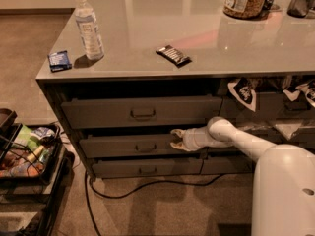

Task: Open middle drawer

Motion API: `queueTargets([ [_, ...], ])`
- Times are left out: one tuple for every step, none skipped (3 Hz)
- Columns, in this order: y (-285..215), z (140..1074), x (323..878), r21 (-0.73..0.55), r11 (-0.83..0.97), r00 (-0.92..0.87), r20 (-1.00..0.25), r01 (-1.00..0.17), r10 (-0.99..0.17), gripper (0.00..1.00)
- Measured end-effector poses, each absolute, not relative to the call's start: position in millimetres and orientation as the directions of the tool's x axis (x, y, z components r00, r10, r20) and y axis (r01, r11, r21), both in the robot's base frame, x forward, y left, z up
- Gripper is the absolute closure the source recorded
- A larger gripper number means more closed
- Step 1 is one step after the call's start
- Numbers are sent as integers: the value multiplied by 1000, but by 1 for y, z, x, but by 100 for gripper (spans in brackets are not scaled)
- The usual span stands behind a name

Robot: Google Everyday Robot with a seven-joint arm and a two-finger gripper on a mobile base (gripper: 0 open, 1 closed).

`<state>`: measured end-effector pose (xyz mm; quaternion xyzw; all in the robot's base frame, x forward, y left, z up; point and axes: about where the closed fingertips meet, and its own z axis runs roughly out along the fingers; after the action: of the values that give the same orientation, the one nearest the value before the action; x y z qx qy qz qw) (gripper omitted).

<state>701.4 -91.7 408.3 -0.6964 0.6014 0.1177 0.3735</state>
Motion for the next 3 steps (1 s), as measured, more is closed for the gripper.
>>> queueTargets([
  [-90, 412, 703, -369, -9, 251, -614, -929, -748, 70],
  [-90, 412, 705, -369, -9, 251, -614, -929, -748, 68],
  [-79, 413, 697, -306, -43, 238, -637, -951, -733, 69],
])
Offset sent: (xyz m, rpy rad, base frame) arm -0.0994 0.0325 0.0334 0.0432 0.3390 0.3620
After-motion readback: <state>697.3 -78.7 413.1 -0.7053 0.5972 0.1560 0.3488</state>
